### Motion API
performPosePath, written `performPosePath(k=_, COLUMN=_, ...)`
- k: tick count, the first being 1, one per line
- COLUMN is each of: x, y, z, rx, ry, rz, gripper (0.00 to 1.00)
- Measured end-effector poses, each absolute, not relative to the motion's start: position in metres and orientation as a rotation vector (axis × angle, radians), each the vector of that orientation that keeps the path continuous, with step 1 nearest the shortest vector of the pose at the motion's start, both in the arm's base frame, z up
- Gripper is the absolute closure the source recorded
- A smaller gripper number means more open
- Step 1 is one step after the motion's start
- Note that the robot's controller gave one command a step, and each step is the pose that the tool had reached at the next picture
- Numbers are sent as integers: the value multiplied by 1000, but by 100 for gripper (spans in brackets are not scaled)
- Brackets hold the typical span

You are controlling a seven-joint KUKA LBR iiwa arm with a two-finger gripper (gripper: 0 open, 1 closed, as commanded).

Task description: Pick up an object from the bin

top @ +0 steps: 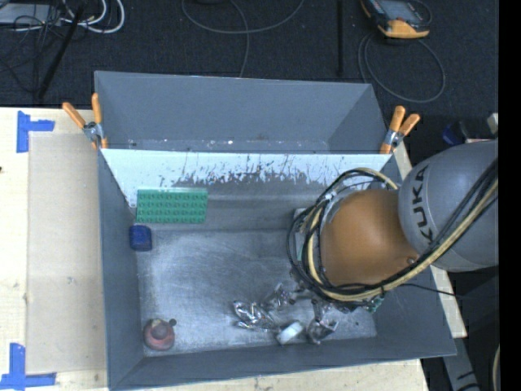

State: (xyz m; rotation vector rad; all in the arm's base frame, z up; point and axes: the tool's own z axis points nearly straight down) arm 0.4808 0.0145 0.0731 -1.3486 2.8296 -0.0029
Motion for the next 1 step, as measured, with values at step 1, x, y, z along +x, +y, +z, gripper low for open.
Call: performPosePath(k=1, x=480, y=15, z=74, rx=-1347, ry=2835, rz=0, gripper=100)
